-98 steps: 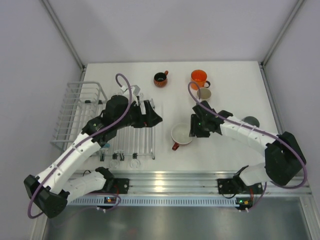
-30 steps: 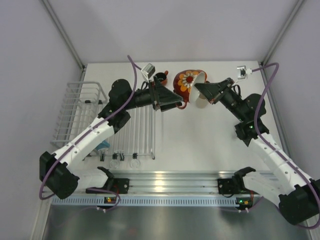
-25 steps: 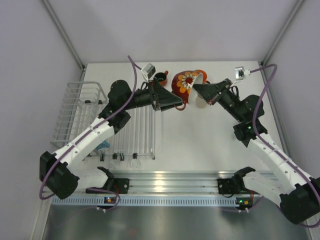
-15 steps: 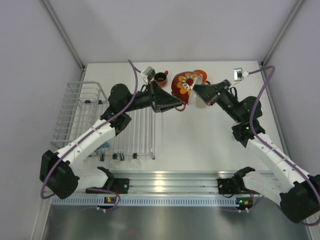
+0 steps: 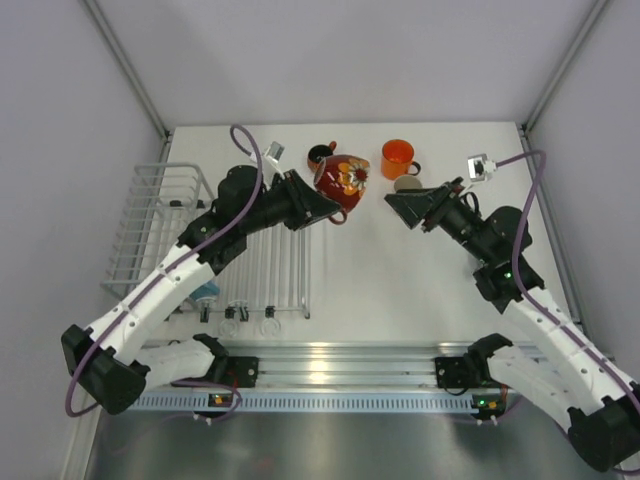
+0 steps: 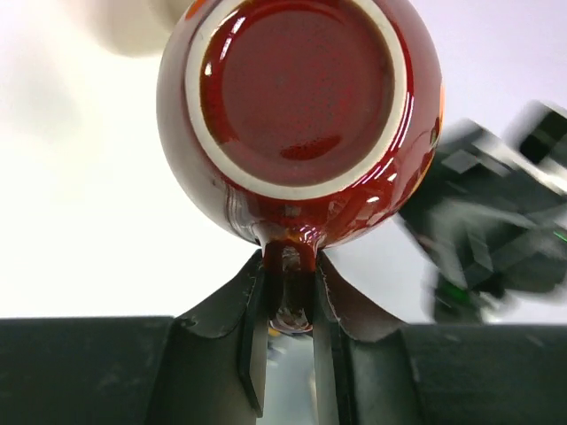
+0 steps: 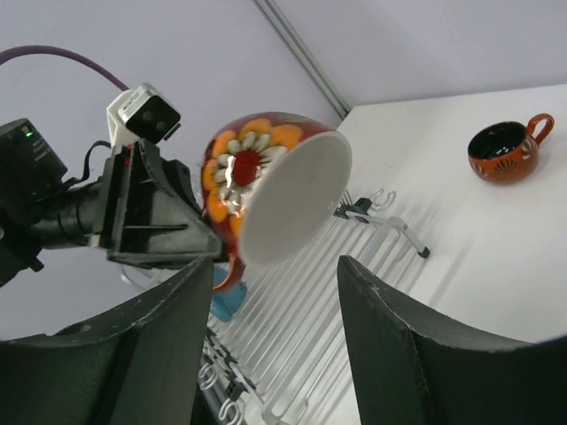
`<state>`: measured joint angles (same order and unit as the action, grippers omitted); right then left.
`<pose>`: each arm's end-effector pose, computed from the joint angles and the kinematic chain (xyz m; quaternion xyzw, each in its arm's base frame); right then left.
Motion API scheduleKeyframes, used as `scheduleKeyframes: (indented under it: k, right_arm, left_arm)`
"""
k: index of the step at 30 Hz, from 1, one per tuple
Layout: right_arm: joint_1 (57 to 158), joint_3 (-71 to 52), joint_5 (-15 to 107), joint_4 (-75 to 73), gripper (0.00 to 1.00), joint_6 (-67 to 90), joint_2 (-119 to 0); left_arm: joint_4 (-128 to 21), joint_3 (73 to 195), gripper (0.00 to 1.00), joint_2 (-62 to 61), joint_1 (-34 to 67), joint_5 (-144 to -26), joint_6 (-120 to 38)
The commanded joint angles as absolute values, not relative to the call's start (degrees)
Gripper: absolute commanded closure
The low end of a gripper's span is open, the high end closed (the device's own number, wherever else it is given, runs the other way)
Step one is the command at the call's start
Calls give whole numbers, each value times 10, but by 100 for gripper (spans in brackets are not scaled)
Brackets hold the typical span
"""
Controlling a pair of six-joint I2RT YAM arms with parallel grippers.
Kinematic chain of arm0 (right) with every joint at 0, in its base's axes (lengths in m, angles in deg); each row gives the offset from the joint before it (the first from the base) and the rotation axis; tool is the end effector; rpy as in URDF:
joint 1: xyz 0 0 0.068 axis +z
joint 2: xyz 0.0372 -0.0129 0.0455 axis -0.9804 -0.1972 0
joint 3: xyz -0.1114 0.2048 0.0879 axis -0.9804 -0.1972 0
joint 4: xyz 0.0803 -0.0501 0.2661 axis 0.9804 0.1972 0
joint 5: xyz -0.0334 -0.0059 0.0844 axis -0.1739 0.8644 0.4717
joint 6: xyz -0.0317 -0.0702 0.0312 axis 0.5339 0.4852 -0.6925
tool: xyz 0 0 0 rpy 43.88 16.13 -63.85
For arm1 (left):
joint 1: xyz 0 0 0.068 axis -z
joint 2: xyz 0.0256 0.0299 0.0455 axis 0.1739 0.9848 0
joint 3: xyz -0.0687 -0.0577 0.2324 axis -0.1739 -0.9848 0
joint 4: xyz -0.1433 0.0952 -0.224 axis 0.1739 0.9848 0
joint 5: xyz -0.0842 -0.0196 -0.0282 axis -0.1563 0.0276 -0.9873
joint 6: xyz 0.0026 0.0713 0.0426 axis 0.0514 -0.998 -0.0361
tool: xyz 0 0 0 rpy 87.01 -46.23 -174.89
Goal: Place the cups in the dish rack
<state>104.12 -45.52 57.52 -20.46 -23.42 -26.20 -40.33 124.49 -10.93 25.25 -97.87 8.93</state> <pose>0.2353 0.1388 0.3388 -0.0392 0.6416 0.5083 0.5731 0.2518 -0.2099 0.3468 -0.0655 0.7770 -0.5508 0.2976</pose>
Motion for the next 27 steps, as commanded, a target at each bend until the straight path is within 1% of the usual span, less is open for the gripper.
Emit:
scheduleKeyframes:
  k: [1, 2, 7, 8, 9, 12, 18, 27]
  right_arm:
    - [1046, -469, 564, -168, 41, -206, -223]
    - [1046, -475, 560, -155, 41, -200, -210]
    - [1045, -470, 543, -105, 40, -169, -175]
    - [1046, -467, 540, -99, 40, -165, -165]
    - [1045, -466, 537, -87, 40, -156, -162]
    - [1046, -462, 532, -71, 40, -148, -151]
    - [1045, -465, 524, -56, 40, -142, -143]
    - [1046, -465, 515, -54, 39, -134, -154]
  left_arm:
    - [-257, 1299, 100, -134, 248, -777, -39]
    - [-236, 1300, 100, -129, 248, -713, -46]
    - [-173, 1293, 100, -129, 248, -580, -62]
    - [-149, 1295, 100, -128, 248, -558, -60]
    - [-136, 1295, 100, -128, 249, -507, -57]
    - [-92, 1293, 100, -125, 248, -439, -39]
    - [-60, 1264, 100, -125, 248, -393, -15]
    - [-62, 1209, 100, -130, 247, -333, 41]
